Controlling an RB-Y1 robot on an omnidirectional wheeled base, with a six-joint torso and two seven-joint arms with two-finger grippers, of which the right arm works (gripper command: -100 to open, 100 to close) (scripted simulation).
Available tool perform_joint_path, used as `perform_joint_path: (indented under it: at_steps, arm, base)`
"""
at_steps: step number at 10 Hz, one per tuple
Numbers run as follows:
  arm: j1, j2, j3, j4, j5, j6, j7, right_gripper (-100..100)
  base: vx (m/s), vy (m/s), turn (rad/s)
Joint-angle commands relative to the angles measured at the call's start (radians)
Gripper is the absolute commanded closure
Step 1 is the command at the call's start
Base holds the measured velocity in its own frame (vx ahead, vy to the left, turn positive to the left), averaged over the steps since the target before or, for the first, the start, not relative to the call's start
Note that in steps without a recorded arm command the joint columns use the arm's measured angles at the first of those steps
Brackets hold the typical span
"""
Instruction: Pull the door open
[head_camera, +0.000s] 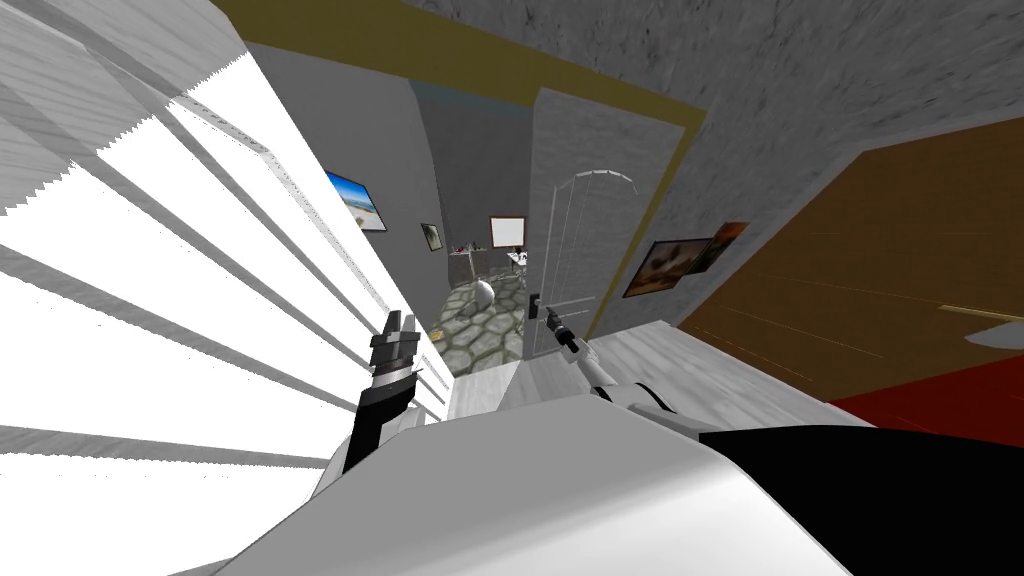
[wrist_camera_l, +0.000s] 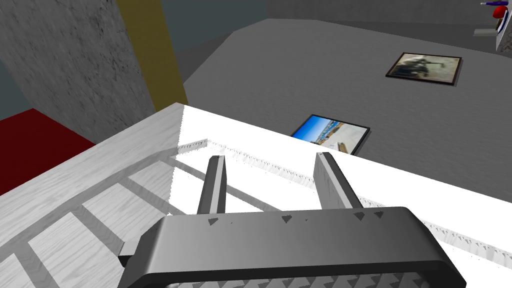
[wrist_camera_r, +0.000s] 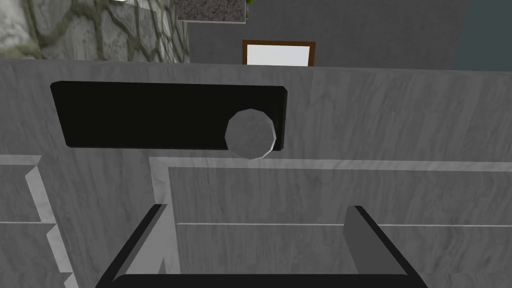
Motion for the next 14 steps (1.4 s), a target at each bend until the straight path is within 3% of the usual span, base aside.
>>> perform_joint_path:
  at_steps: [1, 8, 9, 14]
  arm:
    - [-0.002, 0.001, -0.002, 0.001, -0.002, 0.003, 0.004, -100]
    - [-0.012, 0.007, -0.010, 0.011, -0.016, 0.019, 0.024, -100]
    - [-0.012, 0.007, -0.010, 0.011, -0.016, 0.019, 0.024, 100]
    - [-0.012, 0.007, -0.010, 0.011, -0.016, 0.019, 0.024, 100]
  base:
    - [0.176, 0.010, 0.032]
    - [0.175, 0.007, 0.030]
    - [-0.009, 0.001, -0.004]
    - [-0.015, -0.001, -0.001]
